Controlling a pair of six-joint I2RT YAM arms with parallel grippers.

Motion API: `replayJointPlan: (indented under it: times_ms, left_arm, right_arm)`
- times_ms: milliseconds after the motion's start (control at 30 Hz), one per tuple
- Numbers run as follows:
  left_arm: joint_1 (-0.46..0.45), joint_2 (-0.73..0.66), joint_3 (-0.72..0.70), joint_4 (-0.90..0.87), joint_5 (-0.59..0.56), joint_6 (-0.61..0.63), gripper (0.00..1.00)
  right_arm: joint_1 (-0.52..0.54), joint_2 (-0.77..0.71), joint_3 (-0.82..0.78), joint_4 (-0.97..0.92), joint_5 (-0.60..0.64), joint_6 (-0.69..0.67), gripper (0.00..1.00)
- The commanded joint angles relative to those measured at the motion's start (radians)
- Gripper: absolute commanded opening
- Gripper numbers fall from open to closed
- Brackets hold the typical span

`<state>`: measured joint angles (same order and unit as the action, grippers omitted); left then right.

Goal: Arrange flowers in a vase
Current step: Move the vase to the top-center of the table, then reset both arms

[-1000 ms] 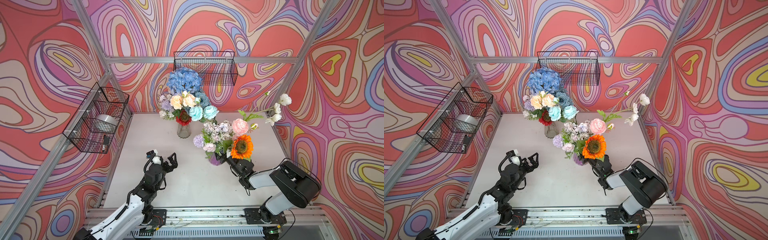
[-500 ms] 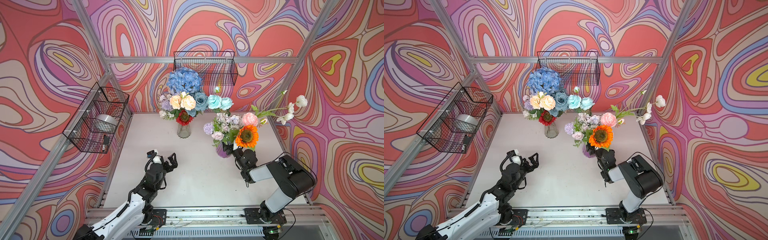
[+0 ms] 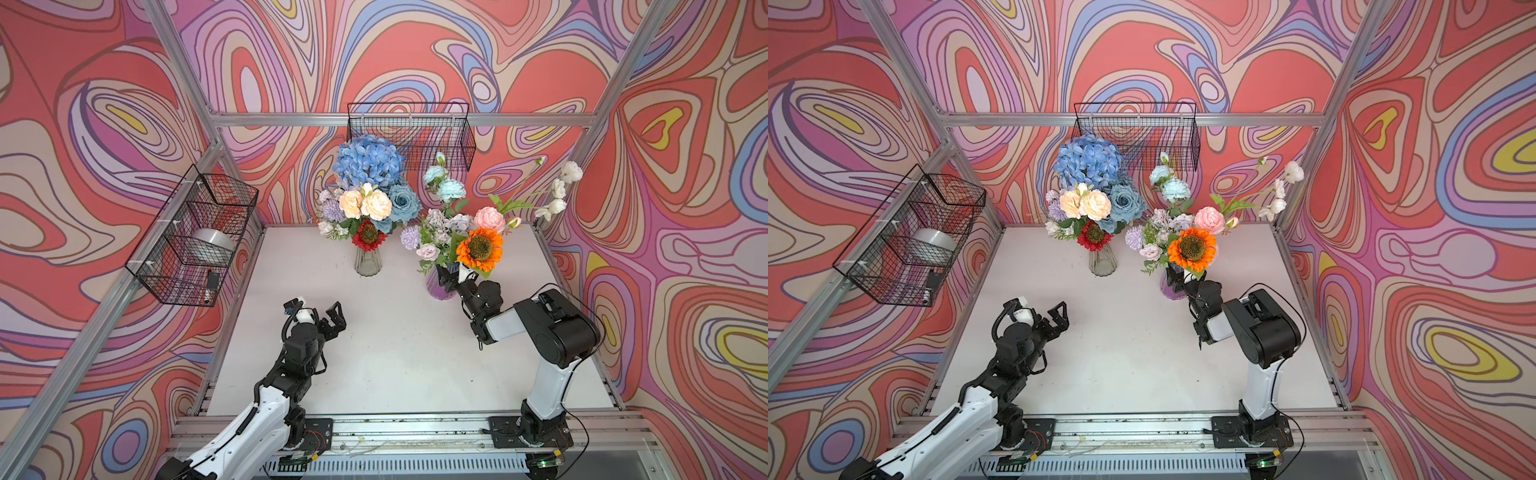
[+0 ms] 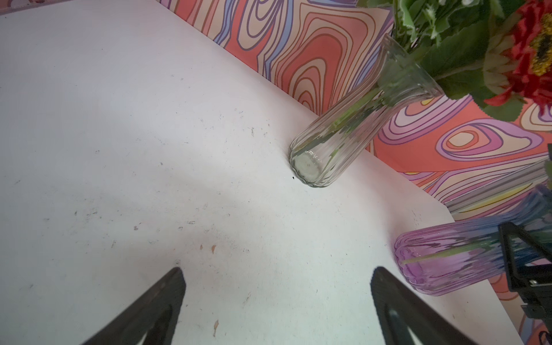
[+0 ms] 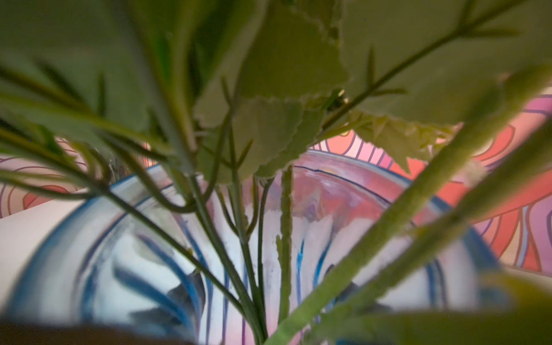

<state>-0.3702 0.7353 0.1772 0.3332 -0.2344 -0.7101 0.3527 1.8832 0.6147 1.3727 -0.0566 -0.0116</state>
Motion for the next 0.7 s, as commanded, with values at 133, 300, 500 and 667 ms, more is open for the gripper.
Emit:
replayJointPlan:
  times_ms: [133,300,500,667]
  left_arm:
    - [0.025,-0.017,0.021,0.013,0.01,0.01,1.0]
    - [0.041,-0.019,0.03,0.011,0.009,0.027,1.0]
    - [0.098,-0.007,0.064,-0.019,-0.026,0.086,1.0]
    - [0.135,0.067,0.087,0.032,-0.053,0.138,1.0]
  right_arm:
    - [-0.002,-0.062,-0.014,-0.138,-0.08,0.019,0.98]
    - [-0.001,-0.142,-0.05,-0.215,-0.073,0.033,0.98]
    - [-0.001,-0.299,-0.119,-0.399,-0.047,0.086,0.98]
    - [-0.003,-0.459,-0.13,-0.659,0.016,0.107,0.98]
